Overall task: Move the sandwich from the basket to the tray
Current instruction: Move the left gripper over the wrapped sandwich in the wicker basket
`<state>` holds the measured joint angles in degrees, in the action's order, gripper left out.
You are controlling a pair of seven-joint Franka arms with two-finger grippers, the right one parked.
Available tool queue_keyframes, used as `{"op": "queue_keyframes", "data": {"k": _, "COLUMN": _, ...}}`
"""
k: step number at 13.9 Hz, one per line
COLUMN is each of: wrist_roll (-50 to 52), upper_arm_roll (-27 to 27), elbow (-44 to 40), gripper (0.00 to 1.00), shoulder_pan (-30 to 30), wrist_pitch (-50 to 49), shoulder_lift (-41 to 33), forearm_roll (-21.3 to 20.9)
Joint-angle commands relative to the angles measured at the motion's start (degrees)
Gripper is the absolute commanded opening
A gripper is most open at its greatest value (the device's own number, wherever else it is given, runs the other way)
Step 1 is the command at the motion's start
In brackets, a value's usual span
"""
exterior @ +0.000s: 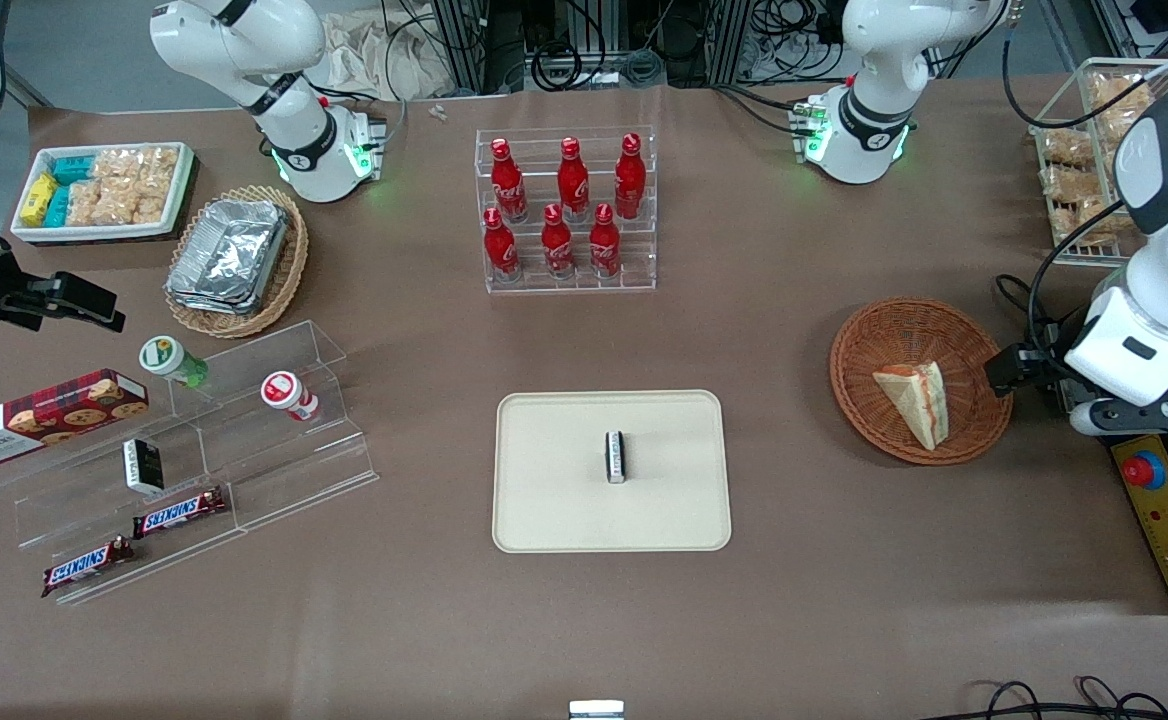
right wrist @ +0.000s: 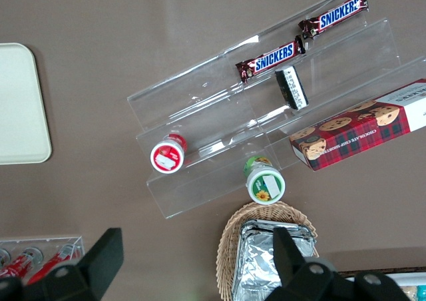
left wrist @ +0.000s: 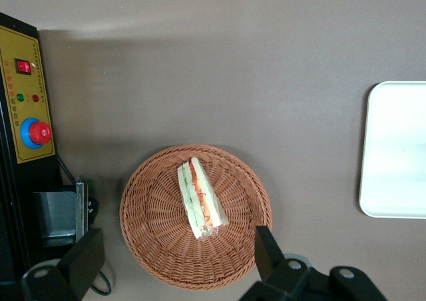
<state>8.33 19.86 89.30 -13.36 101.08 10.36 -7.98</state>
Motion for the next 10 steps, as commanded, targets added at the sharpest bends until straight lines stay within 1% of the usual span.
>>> {"op": "queue_keyframes", "data": {"k": 1, "wrist_roll": -0.15, "upper_arm_roll": 0.18, "elbow": -2.2, "gripper": 1.0, "shoulder_pan": 0.18, "wrist_pitch": -0.8, "shoulder_lift": 1.06, "forearm_roll": -0.29}}
{"op": "queue_keyframes", "data": {"k": 6, "wrist_roll": 1.07, "upper_arm_roll": 0.18, "elbow": -2.74, "gripper": 1.0, "shoulder_pan": 0.26, "wrist_pitch": -1.5, "shoulder_lift": 2.03, "forearm_roll": -0.11}}
{"op": "queue_keyframes", "data": {"k": 8, "wrist_roll": 6.75, "upper_arm_roll": 0.18, "elbow": -0.72, "gripper": 1.0, "shoulder_pan": 0.18, "wrist_pitch": -2.38, "shoulder_lift": 1.86, "forearm_roll": -0.11}}
{"op": "queue_keyframes", "data": {"k": 9, "wrist_roll": 9.31, "upper_arm_roll": 0.18, "elbow": 0.94, "gripper": 1.0, "shoulder_pan": 0.18, "wrist_pitch": -1.68, "shoulder_lift": 1.85, "forearm_roll": 0.5}}
{"op": "queue_keyframes", "data": {"k": 10, "wrist_roll": 10.82, "upper_arm_roll": 0.1, "elbow": 3.4, "gripper": 1.0, "shoulder_pan": 0.18, "wrist_pitch": 0.93, "shoulder_lift": 1.68, "forearm_roll": 3.2}}
